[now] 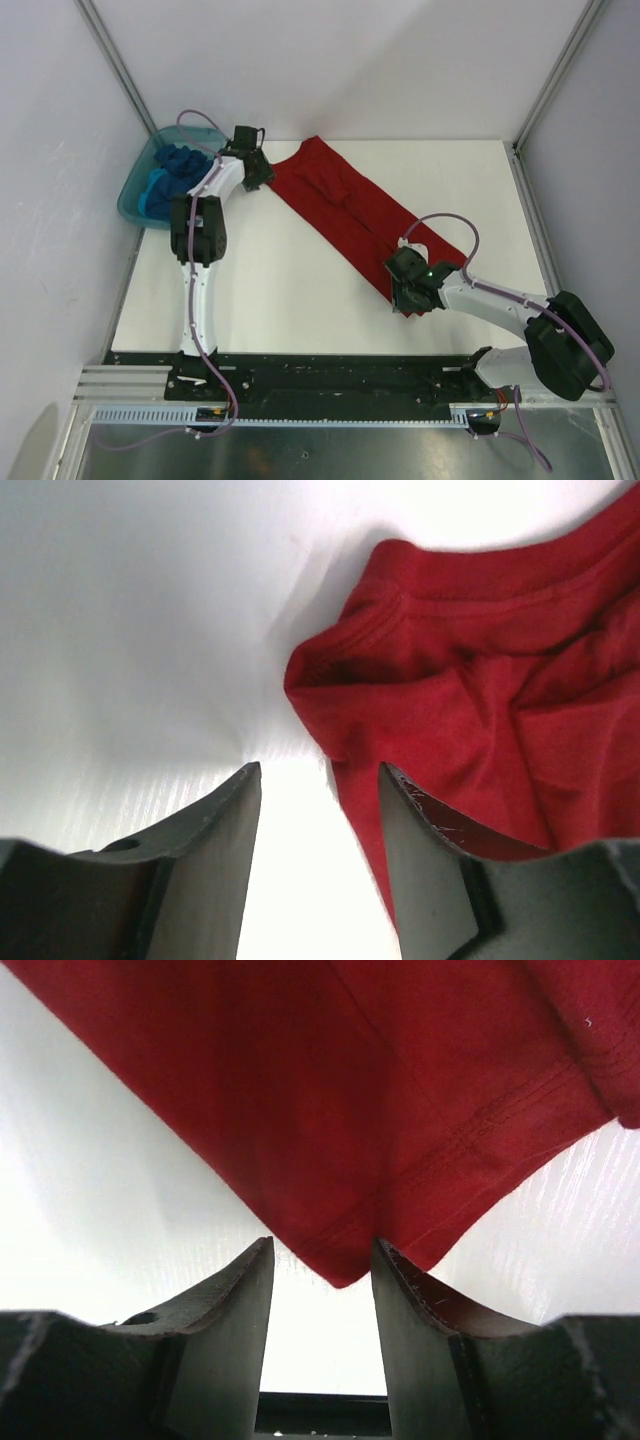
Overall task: Fold and stack the t-shirts
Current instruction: Rotate the tshirt 90 degrees
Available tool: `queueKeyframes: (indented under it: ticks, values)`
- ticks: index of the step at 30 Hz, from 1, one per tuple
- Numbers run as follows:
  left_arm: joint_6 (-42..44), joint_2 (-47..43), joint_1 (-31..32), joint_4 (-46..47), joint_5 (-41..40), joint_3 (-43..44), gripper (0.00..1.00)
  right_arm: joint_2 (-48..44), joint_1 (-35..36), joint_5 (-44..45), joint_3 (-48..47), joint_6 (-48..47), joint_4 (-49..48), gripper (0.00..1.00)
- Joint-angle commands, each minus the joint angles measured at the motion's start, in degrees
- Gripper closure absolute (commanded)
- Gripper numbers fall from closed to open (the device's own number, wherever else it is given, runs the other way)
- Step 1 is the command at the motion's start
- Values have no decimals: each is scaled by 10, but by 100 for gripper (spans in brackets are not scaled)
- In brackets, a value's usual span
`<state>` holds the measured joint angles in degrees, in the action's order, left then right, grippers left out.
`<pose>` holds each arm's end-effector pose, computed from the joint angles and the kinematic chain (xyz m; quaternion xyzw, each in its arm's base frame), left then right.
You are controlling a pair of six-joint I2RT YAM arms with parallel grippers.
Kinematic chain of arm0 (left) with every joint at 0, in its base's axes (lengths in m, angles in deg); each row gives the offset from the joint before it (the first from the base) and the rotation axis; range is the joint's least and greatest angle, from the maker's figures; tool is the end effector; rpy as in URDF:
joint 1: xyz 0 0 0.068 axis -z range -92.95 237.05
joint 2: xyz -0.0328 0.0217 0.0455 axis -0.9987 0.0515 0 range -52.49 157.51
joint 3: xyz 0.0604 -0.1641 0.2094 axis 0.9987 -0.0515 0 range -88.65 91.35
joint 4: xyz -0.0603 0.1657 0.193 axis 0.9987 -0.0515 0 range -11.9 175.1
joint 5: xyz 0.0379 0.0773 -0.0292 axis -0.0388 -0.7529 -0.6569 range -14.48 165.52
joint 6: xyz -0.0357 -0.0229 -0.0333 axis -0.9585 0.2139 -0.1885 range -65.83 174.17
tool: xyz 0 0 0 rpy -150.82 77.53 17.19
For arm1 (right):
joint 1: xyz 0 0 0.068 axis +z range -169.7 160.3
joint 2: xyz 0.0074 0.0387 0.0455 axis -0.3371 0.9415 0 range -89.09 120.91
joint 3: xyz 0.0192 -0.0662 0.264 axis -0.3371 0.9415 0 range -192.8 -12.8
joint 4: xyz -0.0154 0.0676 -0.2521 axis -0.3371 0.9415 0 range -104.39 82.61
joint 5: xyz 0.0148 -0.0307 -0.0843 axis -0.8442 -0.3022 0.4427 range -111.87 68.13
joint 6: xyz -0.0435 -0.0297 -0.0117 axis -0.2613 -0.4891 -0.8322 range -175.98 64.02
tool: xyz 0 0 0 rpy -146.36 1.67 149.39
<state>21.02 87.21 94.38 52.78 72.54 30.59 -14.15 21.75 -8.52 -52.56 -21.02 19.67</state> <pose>0.5339 -0.0668 0.1676 -0.2198 0.9216 -0.0872 0.3079 0.1739 0.1426 0.1748 -0.0344 0.9766 0.0209 0.2114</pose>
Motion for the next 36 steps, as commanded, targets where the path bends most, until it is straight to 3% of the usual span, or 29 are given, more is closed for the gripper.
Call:
queueKeyframes:
  ticks: [1,7,9,13,15,27,34,36]
  values:
    - [4,-72,3,0,7,-7,44,18,2,24,1,12,6,51]
    - [2,-124,4,1,14,-44,41,42,1,40,0,18,-3,55]
    - [-2,-145,5,1,20,-66,40,52,3,43,0,18,-8,64]
    - [-16,-197,9,4,33,-132,40,67,21,29,0,22,-24,92]
    - [-30,-232,12,8,39,-185,40,72,38,13,-3,30,-35,98]
    - [-95,-559,16,73,7,-640,40,228,243,-64,-153,134,-107,100]
    - [-95,-722,17,69,22,-779,43,359,314,-120,-293,178,-154,100]
    - [-99,-752,19,63,40,-803,44,363,320,-125,-311,184,-151,92]
